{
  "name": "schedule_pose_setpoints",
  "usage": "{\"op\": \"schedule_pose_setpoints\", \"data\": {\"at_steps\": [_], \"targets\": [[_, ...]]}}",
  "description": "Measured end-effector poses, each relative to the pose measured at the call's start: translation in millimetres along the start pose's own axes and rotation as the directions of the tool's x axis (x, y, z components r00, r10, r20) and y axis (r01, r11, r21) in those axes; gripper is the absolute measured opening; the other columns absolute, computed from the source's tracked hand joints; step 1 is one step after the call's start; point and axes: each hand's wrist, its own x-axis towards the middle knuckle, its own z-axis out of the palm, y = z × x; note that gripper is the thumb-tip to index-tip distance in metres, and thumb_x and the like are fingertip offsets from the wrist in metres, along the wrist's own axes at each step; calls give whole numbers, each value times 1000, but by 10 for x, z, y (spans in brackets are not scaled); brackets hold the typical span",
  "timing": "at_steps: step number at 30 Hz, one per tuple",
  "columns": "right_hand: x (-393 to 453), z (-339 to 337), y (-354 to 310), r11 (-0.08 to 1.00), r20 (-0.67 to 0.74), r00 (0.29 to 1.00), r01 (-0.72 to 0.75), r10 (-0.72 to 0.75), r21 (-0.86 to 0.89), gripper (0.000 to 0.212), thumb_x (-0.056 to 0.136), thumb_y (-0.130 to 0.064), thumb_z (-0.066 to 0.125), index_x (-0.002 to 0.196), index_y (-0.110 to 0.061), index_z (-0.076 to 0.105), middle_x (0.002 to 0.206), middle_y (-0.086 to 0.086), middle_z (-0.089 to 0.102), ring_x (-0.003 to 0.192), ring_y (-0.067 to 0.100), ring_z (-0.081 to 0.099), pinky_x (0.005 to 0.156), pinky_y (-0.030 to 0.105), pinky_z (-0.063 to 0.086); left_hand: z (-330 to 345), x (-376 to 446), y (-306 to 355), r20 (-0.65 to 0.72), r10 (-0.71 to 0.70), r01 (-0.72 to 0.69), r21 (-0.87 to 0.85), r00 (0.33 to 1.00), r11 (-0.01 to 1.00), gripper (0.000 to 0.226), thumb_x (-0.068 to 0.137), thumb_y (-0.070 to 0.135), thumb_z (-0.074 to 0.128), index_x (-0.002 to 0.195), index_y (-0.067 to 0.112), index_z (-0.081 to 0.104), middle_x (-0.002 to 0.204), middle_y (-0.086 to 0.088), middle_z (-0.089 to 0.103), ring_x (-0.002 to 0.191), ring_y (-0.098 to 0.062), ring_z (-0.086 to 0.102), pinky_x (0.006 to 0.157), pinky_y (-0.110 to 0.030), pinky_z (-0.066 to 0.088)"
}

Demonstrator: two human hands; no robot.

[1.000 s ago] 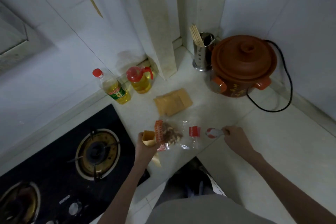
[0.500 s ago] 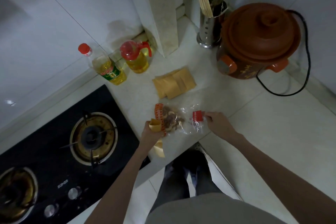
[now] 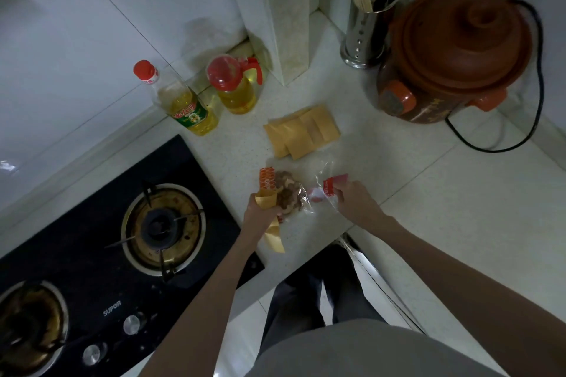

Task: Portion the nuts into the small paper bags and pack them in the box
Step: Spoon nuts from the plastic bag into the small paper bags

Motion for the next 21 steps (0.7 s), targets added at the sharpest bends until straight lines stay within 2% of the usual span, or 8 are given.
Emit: {"op": "schedule_pose_setpoints", "data": {"at_steps": [2,6,9,12,14,16,19,21], "targets": [[53,75,29,998,64,997,-42,44,-37,11,87,-8,55,86,-9,66,74,7,63,73,31,64,64,20,35,-17,18,7,22,-6,6,1,1000,1000,49,75,2,66,123,2,52,114,-19,63,105,-31,62,91,-48,54],[109,192,35,993,158,986,-44,61,-109,14,86,-2,50,92,-7,62,96,12,64,91,33,62,73,28,43,-35,54,-10,36,0,0,3,999,1000,46,76,0,65,121,2,53,112,-15,64,103,-28,62,73,-30,51],[143,286,-39,984,267,960,-44,90,-174,24,82,0,45,101,-3,59,107,16,60,98,33,58,80,32,42,-34,80,-31,83,-4,5,-10,997,1000,47,76,-1,65,121,0,53,110,-15,64,99,-28,63,76,-32,53],[158,361,-185,992,278,955,-78,103,-99,15,74,-15,45,74,-10,59,78,10,62,72,24,58,69,31,35,-37,71,-10,104,-17,16,4,994,1000,46,75,1,67,120,6,56,110,-12,65,94,-22,64,72,-28,52],[171,442,-221,980,203,964,-187,171,65,22,72,-5,48,55,-16,43,61,5,51,59,20,49,63,29,31,-40,82,-8,128,-13,12,5,992,1000,45,75,2,67,119,6,56,110,-12,66,94,-22,65,71,-26,52],[175,512,-213,925,193,937,-327,291,195,28,73,10,46,52,-9,44,59,12,50,59,22,49,62,29,34,-49,94,-11,140,-16,14,16,990,1000,44,74,3,69,117,6,57,107,-11,68,90,-19,66,67,-22,50],[219,596,-189,804,240,872,-486,426,342,16,75,11,46,76,19,59,82,35,63,80,39,63,66,37,48,-73,112,-25,142,-20,17,19,990,1000,42,76,5,70,116,7,58,105,-8,68,93,-20,65,69,-24,50],[247,608,-161,760,284,830,-554,479,339,25,77,9,47,94,20,61,75,32,64,68,28,67,54,29,47,-98,126,-22,152,-17,13,26,988,1000,36,77,4,68,112,5,61,102,-8,69,92,-22,65,70,-25,50]]}}
